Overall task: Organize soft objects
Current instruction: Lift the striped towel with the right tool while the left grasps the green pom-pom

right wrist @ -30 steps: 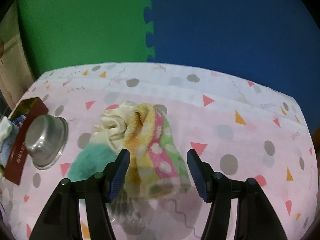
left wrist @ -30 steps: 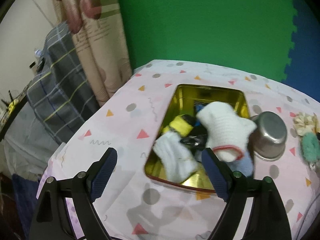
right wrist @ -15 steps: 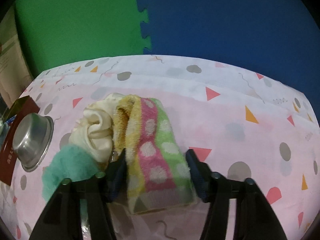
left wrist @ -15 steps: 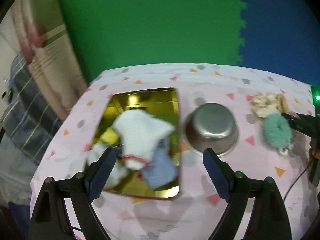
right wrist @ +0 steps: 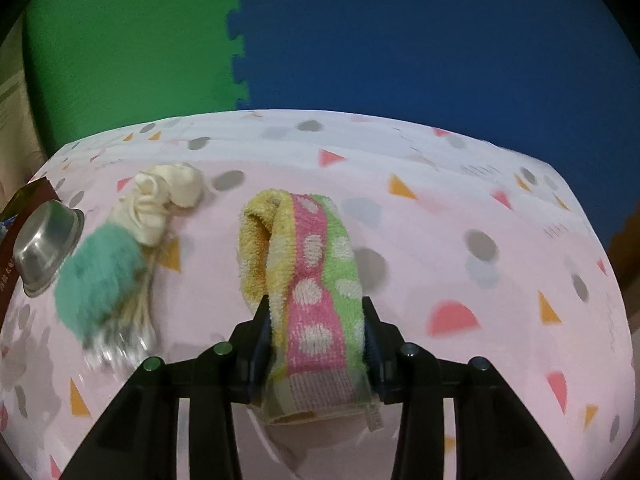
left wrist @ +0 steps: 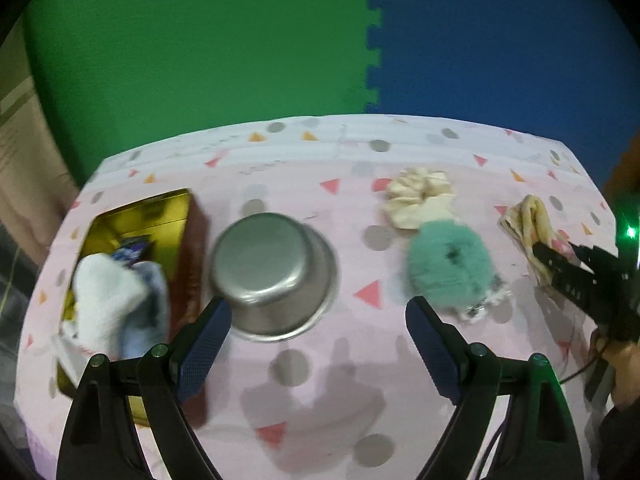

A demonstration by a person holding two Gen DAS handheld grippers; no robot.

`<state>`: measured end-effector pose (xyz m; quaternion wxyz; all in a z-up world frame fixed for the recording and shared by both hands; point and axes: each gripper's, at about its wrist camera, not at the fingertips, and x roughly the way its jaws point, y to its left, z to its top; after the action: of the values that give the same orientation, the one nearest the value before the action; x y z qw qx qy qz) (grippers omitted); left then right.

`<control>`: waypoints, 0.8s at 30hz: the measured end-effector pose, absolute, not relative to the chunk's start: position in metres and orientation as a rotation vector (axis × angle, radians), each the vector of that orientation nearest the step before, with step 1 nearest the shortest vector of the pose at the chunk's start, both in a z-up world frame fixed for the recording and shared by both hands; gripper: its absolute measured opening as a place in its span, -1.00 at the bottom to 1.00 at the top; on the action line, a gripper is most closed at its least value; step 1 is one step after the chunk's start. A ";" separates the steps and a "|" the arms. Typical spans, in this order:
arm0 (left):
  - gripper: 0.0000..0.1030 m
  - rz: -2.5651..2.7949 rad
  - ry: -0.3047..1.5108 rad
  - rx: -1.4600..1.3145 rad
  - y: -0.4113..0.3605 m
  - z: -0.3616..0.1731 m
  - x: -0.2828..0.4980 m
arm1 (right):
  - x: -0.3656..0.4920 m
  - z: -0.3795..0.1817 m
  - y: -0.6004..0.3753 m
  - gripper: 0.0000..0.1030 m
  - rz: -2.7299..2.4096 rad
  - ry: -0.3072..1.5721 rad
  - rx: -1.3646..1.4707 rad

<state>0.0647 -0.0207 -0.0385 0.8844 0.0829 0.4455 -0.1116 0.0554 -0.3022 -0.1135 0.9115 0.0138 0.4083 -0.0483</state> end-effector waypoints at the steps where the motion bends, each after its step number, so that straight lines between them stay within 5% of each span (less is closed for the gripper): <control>1: 0.68 -0.247 0.934 0.170 -0.024 -0.039 0.066 | 0.050 -0.114 -0.306 -0.21 -0.111 0.841 0.033; 12: 0.58 -0.360 1.052 0.111 -0.070 -0.058 0.101 | 0.024 -0.120 -0.329 -0.16 -0.137 0.831 0.121; 17: 0.22 -0.380 1.133 0.034 -0.079 -0.072 0.119 | 0.024 -0.119 -0.327 -0.16 -0.137 0.831 0.122; 24: 0.08 -0.384 1.205 0.018 -0.090 -0.091 0.129 | 0.023 -0.120 -0.330 -0.16 -0.127 0.831 0.141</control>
<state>0.1290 -0.0900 -0.0910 0.8066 0.0082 0.5632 -0.1794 0.0233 -0.3297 -0.1202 0.9106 0.0682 0.4030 -0.0614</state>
